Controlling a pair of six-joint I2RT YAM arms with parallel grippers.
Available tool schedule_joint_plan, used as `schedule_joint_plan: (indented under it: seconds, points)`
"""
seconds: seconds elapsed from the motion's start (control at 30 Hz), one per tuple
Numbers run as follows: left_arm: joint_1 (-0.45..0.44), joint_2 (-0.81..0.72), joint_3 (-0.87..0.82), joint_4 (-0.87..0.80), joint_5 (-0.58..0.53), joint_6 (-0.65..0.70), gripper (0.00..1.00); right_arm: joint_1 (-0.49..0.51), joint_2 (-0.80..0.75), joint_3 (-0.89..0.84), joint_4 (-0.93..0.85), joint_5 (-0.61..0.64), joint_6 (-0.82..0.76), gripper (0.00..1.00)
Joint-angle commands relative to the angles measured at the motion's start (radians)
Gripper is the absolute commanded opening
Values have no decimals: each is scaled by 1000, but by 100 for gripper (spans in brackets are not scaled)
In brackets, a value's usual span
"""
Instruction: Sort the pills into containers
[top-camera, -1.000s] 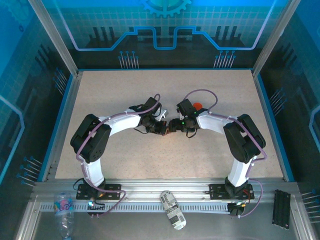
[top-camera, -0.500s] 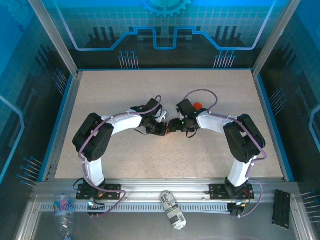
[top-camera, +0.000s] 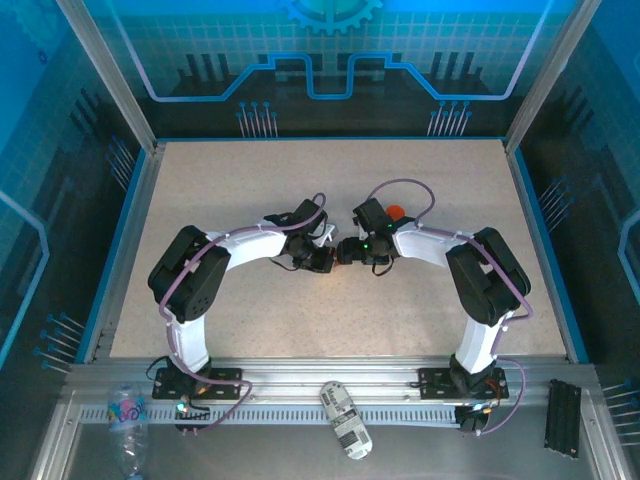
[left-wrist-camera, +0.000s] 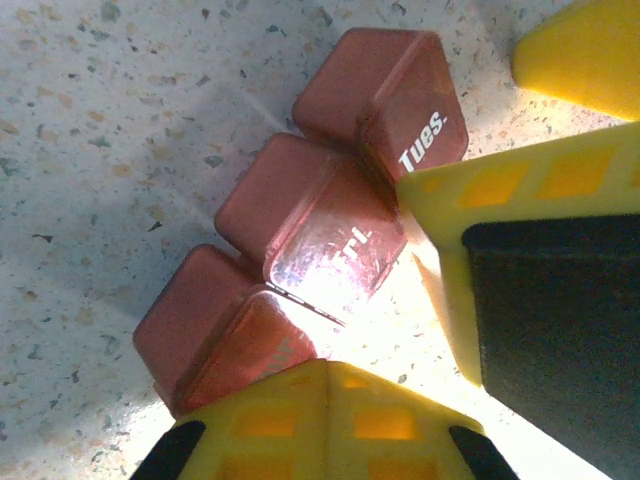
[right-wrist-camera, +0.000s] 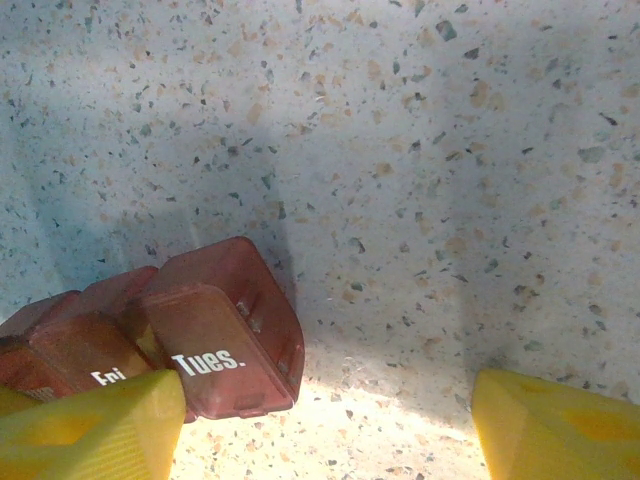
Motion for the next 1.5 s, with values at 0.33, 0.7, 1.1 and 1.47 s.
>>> schedule_joint_plan:
  seconds: [0.33, 0.7, 1.1, 1.47]
  points:
    - [14, -39, 93, -85, -61, 27, 0, -1, 45, 86, -90, 15, -17, 76]
    - [82, -171, 63, -53, -113, 21, 0, -21, 9, 172, -138, -18, -50, 77]
    - [119, -519, -119, 113, -208, 30, 27, -65, -318, 233, -181, -77, -109, 83]
    - [131, -781, -237, 182, -359, 101, 99, -299, -647, 51, -169, 26, -120, 100]
